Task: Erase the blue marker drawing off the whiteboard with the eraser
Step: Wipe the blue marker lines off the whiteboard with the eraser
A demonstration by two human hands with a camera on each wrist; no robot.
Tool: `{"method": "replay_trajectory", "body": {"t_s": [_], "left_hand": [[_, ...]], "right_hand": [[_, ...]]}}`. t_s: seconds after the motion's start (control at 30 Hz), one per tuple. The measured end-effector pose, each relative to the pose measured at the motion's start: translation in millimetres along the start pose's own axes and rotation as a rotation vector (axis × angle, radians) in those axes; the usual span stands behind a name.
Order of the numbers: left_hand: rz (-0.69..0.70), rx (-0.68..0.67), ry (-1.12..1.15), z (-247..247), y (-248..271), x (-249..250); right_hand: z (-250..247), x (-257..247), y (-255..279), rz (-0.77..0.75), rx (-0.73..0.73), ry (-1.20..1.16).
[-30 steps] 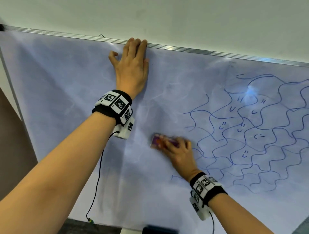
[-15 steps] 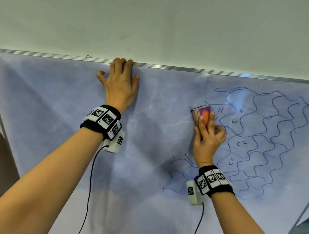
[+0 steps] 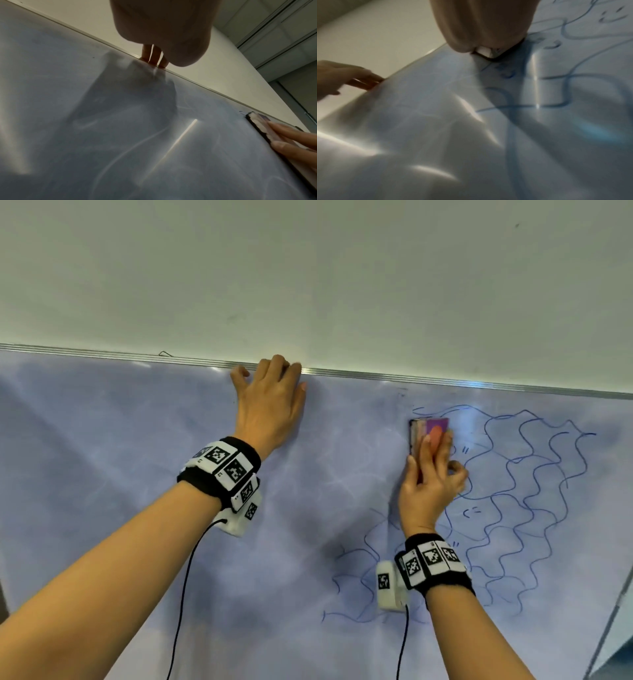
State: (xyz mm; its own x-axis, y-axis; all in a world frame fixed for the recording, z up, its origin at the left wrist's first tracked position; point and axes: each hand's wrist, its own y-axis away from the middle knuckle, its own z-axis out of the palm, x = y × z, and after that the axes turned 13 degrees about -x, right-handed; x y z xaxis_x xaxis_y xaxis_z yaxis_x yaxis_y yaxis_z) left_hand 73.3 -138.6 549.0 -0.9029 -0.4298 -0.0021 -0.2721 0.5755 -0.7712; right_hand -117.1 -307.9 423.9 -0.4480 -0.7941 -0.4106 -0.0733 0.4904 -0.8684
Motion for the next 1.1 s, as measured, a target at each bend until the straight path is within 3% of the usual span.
{"method": "replay_trajectory", "body": {"t_s": [0.13,0.27,0.37,0.43,0.57,0.7,0.77,0.83,0.97,1.03,1.1], "left_hand": [[0.003,0.042,-0.014,1,-4,2],[0.014,0.069,0.001,5,-8,-1],[0.021,0.082,-0.003,6,-9,-3],[0.036,0.098,-0.034,6,-10,-3],[0.065,0.086,-0.069,4,-11,-6],[0.061,0.093,-0.049,6,-10,-5],[0.061,0.088,-0.038,7,-12,-1],[0.086,0.066,-0.030,8,-13,5],[0.125,0.040,-0.013,11,-17,22],[0.113,0.038,-0.013,13,-19,30],[0.098,0.058,-0.031,14,-19,33]], "right_hand": [[11,-30,2,0.122,0.084,-0.066],[26,-70,6,-0.186,-0.103,0.049],[26,-66,-5,-0.292,-0.105,0.080],[21,-45,-16,-0.244,-0.035,0.083],[7,2,-34,0.075,0.083,0.014],[12,-3,-40,0.229,0.170,-0.051],[17,-22,-36,0.176,0.160,-0.042],[20,-35,-26,0.025,0.084,0.006],[9,-18,-29,-0.169,0.009,0.087],[-3,13,-39,-0.110,0.030,0.098],[-17,45,-49,0.058,0.094,0.061]]}}
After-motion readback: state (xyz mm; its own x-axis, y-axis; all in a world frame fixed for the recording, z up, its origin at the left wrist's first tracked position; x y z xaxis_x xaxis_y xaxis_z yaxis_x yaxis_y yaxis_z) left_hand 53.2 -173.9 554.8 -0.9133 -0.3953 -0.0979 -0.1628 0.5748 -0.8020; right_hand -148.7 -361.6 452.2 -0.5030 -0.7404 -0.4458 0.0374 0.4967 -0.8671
